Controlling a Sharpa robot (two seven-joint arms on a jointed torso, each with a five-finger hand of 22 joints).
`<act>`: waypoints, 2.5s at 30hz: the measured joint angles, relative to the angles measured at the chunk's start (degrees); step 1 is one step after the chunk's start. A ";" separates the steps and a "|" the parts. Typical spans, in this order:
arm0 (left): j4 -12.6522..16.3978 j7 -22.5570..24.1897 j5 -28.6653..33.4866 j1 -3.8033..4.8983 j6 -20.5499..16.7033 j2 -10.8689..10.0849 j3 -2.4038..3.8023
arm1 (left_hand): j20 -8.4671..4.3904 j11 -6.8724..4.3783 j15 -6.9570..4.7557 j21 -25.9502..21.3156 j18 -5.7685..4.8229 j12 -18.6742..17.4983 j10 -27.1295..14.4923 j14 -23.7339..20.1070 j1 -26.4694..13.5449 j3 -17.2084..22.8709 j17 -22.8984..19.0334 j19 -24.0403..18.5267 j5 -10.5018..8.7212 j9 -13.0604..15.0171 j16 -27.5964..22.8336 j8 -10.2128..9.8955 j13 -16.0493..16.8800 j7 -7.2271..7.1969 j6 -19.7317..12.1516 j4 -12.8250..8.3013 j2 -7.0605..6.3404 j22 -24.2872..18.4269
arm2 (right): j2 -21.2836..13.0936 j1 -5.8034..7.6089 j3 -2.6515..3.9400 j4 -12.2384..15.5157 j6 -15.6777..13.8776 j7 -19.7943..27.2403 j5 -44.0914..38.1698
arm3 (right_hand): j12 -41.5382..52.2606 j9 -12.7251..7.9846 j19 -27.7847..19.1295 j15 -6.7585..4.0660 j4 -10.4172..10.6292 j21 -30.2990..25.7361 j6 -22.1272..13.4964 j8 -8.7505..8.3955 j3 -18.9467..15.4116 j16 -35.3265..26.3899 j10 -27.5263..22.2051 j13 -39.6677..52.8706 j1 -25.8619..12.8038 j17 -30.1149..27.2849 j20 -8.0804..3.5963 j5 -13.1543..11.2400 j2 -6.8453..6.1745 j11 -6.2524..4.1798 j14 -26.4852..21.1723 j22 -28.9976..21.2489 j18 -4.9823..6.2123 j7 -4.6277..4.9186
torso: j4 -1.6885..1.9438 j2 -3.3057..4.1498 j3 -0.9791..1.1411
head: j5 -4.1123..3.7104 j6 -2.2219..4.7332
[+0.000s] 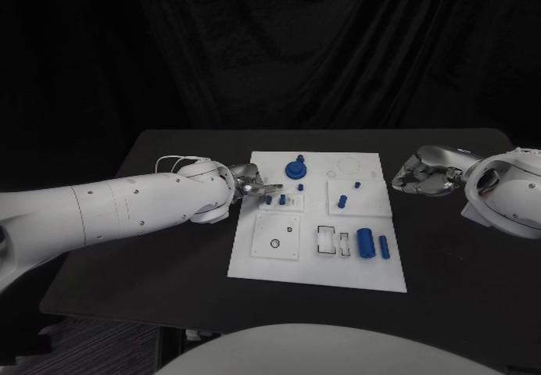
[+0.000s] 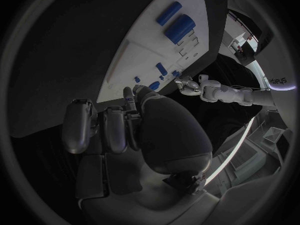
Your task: Assemble the parts on the task board
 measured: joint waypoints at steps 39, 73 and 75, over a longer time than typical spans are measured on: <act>-4.70 33.09 -16.80 3.19 -14.74 3.08 -0.60 | 4.57 7.34 5.59 -0.93 0.92 -71.26 -49.59 -5.85 47.27 14.51 -4.91 -3.61 1.00 -36.99 -10.35 -8.09 -45.08 0.62 -21.32 -3.45 -11.12 0.00 | -0.17 -0.07 0.00 -0.23 0.04 -0.01 0.01 | 0.00 -0.02 0.00 0.00 0.00 0.01 0.00 0.00 0.00 0.01 0.00 0.00 0.00 0.00 0.00 0.00 0.00 0.00 0.00 0.00 0.00 0.00 | -0.01 -0.02 -0.01 | -0.48 0.00; -15.57 32.78 -31.10 2.71 -5.82 12.83 -0.59 | 3.77 6.44 4.90 -1.54 0.90 -63.28 -47.15 -6.35 43.95 12.85 -7.45 -3.37 6.20 -44.45 -10.64 -5.60 -48.03 -2.26 -13.74 -7.60 -12.14 0.00 | 0.57 -0.13 0.00 -0.32 0.06 0.05 0.01 | 0.08 -0.03 0.00 0.00 0.00 0.01 0.00 0.00 0.00 0.02 0.00 -0.04 0.00 0.00 0.00 0.00 0.00 0.00 0.00 0.00 0.00 0.00 | -0.60 0.40 -0.14 | -0.81 -0.01; -15.87 32.66 -31.45 2.59 -5.47 12.95 -0.59 | 3.77 6.45 4.90 -1.54 0.90 -63.28 -47.15 -6.35 43.90 12.85 -7.47 -3.37 6.20 -44.49 -10.64 -5.60 -48.03 -2.26 -13.74 -7.60 -12.19 0.00 | 0.60 -0.13 0.00 -0.33 0.06 0.05 0.01 | 0.09 -0.03 0.00 0.00 0.00 0.01 0.00 0.00 0.00 0.02 0.00 -0.04 0.00 0.00 0.00 0.00 0.00 0.00 0.00 0.00 0.00 0.00 | -0.60 0.42 -0.14 | -0.80 -0.01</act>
